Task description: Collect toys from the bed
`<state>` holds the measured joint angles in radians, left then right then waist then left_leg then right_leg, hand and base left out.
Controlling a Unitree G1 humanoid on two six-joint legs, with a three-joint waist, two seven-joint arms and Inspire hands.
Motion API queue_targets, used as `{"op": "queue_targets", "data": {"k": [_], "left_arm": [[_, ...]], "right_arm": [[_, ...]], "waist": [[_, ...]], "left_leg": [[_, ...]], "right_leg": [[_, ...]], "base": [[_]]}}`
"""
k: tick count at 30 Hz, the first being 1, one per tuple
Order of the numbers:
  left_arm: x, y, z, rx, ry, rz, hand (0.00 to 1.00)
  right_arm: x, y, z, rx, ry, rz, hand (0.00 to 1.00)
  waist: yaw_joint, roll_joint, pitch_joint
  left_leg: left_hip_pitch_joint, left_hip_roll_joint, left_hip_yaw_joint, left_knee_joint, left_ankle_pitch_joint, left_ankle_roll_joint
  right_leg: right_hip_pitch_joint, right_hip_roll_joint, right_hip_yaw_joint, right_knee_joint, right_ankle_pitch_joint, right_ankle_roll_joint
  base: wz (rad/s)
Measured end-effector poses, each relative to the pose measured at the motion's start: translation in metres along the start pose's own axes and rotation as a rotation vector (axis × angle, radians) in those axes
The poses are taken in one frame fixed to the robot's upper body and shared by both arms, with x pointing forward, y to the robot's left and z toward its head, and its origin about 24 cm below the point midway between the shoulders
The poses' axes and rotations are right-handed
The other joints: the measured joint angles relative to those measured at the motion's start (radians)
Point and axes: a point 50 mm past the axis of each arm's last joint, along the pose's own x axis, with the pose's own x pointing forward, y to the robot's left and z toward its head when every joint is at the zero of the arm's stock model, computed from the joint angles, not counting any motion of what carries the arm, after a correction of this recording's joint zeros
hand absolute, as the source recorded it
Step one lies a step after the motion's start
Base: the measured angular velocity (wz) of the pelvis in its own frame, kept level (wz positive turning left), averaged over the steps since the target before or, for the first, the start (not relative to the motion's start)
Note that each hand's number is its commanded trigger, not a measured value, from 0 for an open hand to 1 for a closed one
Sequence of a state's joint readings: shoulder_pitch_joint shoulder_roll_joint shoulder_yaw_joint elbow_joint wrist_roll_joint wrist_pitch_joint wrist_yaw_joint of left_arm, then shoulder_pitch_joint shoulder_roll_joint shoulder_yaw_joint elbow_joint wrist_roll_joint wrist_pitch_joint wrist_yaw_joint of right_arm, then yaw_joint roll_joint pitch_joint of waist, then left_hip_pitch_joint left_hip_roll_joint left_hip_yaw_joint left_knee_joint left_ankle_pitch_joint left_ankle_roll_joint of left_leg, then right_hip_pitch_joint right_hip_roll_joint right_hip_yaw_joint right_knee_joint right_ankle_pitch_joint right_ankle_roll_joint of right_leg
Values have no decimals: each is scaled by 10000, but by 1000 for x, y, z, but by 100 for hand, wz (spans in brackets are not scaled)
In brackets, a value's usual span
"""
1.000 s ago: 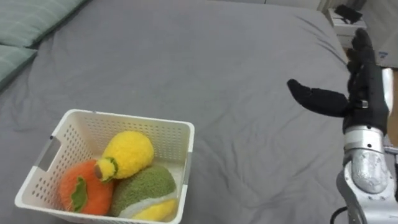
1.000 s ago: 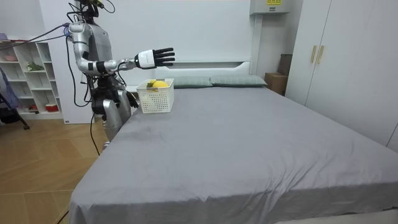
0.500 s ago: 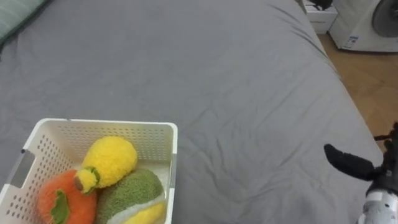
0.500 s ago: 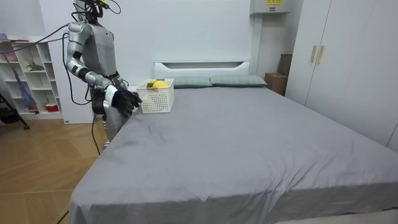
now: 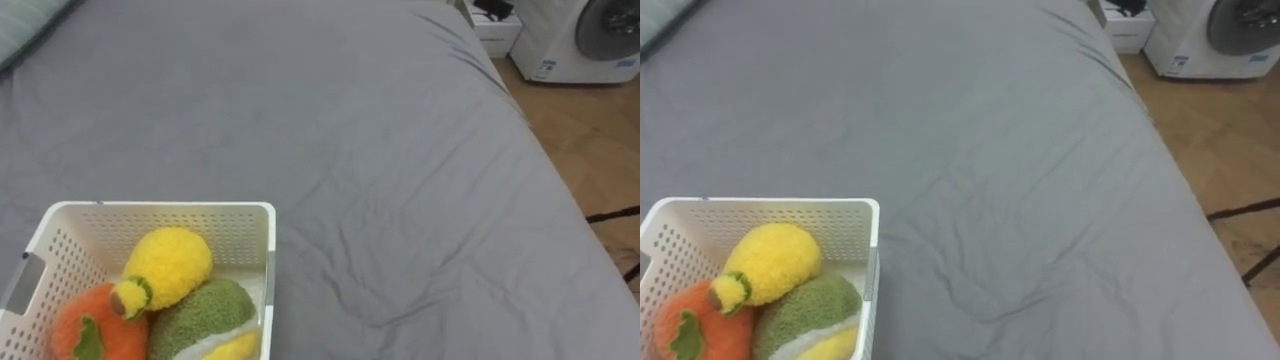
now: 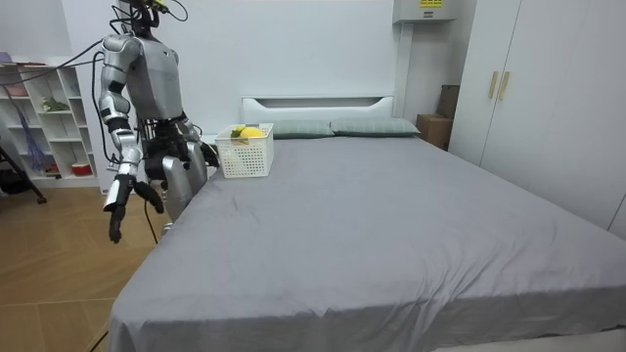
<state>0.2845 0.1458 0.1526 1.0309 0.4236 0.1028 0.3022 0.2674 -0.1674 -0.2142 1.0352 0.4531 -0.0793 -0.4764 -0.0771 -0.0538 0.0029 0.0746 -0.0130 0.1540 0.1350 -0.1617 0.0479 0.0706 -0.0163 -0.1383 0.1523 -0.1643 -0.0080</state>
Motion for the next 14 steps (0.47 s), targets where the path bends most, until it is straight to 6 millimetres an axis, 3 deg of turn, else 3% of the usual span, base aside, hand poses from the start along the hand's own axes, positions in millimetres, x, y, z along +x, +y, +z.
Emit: {"op": "queue_targets", "data": {"k": [5,7,14], "left_arm": [[-1,-6,1,-82,52,-167,0],[-1,-7,1,-74,102,-272,0],[-2,-15,6,-19,123,-817,0]], "right_arm": [[-5,3,-33,-1043,1156,923,0],[-7,5,-38,-1416,1325,1329,0],[-12,24,-39,-2496,1330,2897,0]], "waist": [[68,102,2],[109,255,-48],[181,437,30]], "left_leg": [[-11,-11,-34,7,-8,-1],[-11,-9,-33,8,-24,-14],[-6,-9,-25,4,-48,-18]], "right_leg": [[-5,-2,-7,-9,0,-1],[-13,6,14,-11,0,-2],[-5,13,-7,-17,-9,-9]], "base": [[0],[-3],[-1]]}}
